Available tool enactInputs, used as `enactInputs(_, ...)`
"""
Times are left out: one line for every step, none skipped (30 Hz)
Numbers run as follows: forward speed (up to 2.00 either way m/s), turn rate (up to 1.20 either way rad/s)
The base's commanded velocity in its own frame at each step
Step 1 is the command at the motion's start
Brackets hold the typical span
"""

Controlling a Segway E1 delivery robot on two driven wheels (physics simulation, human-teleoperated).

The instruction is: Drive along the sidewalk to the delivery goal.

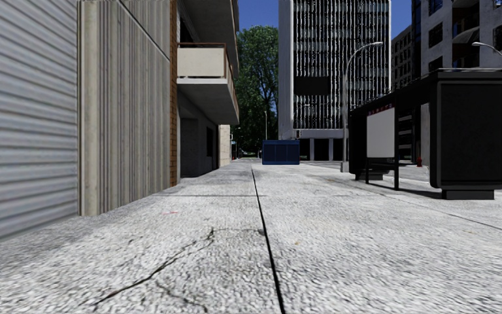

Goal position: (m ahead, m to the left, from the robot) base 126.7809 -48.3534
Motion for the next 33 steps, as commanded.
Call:
enactInputs(2.0,0.0)
enactInputs(2.0,0.0)
enactInputs(2.0,0.0)
enactInputs(2.0,0.0)
enactInputs(2.0,0.0)
enactInputs(2.0,0.0)
enactInputs(2.0,0.0)
enactInputs(2.0,0.0)
enactInputs(2.0,0.0)
enactInputs(2.0,0.0)
enactInputs(2.0,0.0)
enactInputs(2.0,0.0)
enactInputs(2.0,0.0)
enactInputs(2.0,0.0)
enactInputs(2.0,0.0)
enactInputs(2.0,0.0)
enactInputs(2.0,0.0)
enactInputs(2.0,0.0)
enactInputs(2.0,0.0)
enactInputs(2.0,0.0)
enactInputs(2.0,0.0)
enactInputs(2.0,0.0)
enactInputs(2.0,0.0)
enactInputs(2.0,0.0)
enactInputs(2.0,0.0)
enactInputs(2.0,0.0)
enactInputs(2.0,0.0)
enactInputs(2.0,0.0)
enactInputs(2.0,0.0)
enactInputs(2.0,0.0)
enactInputs(2.0,0.0)
enactInputs(2.0,0.0)
enactInputs(2.0,0.0)
